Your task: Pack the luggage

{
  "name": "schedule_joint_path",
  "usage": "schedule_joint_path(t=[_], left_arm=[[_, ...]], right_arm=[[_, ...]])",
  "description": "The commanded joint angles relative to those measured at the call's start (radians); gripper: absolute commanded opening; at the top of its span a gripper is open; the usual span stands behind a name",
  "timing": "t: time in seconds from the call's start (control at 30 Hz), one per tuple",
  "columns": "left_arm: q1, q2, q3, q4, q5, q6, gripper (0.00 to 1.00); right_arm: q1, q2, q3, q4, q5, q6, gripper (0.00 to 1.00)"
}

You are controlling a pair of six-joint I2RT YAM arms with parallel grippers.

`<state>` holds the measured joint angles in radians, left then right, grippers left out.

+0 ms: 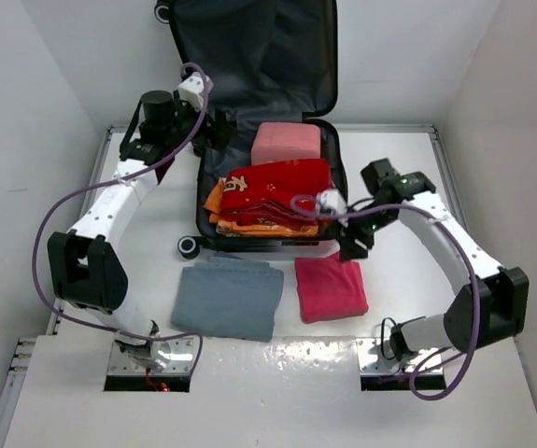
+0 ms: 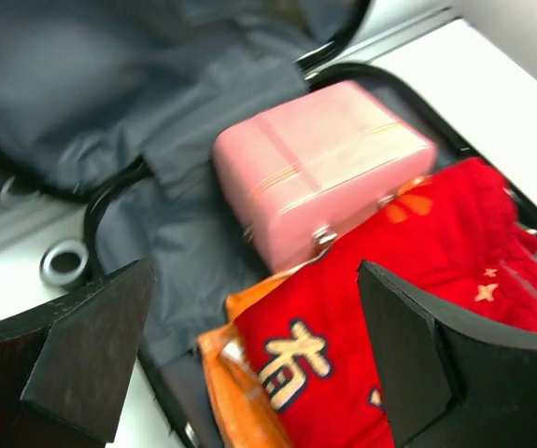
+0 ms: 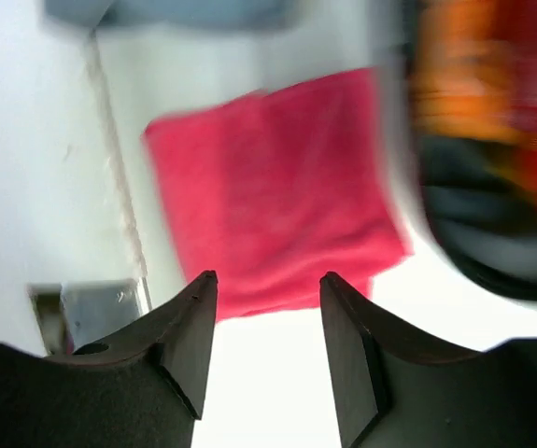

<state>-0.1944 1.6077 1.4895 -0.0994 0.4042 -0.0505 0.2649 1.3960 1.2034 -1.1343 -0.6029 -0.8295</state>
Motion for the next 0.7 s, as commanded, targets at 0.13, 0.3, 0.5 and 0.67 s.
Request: schedule_joint_path(t=[0.13, 0.3, 0.5, 0.67], left_arm=[[0.078, -0.022, -0.020, -0.062, -0.030, -0.101, 0.95], [0.087, -0.031, -0.047, -0.062, -0.050, -0.111, 0.95], [0.107, -0.031, -0.048, -0.080, -0.059, -0.101, 0.95], [0.116, -0.031, -0.057, -0.080, -0.048, -0.092, 0.95]], right_arm=[[0.247, -0.127, -0.333, 0.207, 0.149, -0.180, 0.63], [0.350, -0.066, -0.410, 0.333, 0.236, -0.045, 0.83], [0.393, -0.025, -0.455, 0.518, 0.350, 0.061, 0.91], [0.395, -0.006, -0.476, 0.512, 0.384, 0.036, 0.98]])
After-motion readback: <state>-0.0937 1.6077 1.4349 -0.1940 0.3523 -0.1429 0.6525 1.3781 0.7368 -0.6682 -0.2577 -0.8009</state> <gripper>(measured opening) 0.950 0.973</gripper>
